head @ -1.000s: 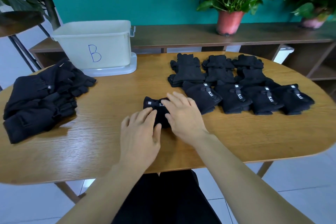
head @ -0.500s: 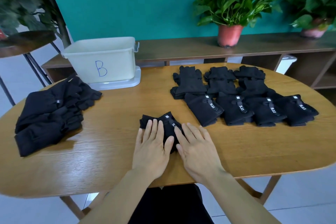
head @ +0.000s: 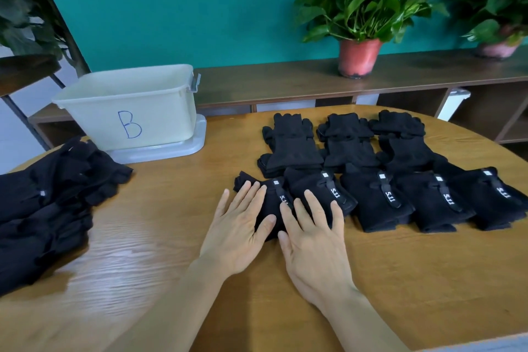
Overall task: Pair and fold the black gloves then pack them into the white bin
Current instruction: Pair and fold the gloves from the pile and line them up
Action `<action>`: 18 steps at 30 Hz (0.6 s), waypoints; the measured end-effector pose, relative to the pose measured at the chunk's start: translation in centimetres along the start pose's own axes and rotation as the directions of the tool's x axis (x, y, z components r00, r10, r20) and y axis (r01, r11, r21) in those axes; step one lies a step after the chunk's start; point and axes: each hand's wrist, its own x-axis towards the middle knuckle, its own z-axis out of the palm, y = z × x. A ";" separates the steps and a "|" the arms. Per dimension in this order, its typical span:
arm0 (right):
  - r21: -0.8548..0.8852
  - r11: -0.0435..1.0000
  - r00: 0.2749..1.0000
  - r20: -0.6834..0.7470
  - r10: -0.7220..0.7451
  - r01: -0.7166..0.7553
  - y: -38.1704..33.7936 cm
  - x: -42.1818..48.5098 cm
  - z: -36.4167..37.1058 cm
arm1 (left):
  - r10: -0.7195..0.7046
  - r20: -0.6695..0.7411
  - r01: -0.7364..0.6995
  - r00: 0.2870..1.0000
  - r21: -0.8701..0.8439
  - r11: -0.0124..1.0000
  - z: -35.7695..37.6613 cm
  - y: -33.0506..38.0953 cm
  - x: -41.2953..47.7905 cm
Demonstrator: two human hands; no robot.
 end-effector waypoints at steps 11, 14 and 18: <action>0.095 0.992 0.984 -0.151 0.095 -0.081 0.2 0.6 0.3 | 0.076 -0.113 -0.077 0.991 -0.006 0.997 -0.6 0.2 0.7; 0.157 0.967 0.943 -0.234 0.235 -0.202 0.6 0.6 -0.6 | 0.225 -0.216 -0.222 0.950 0.038 0.974 -0.6 0.5 0.3; 0.140 0.886 0.863 -0.200 0.463 -0.442 5.0 0.0 -3.1 | 0.326 -0.187 -0.313 0.927 0.097 0.945 -0.2 1.7 0.4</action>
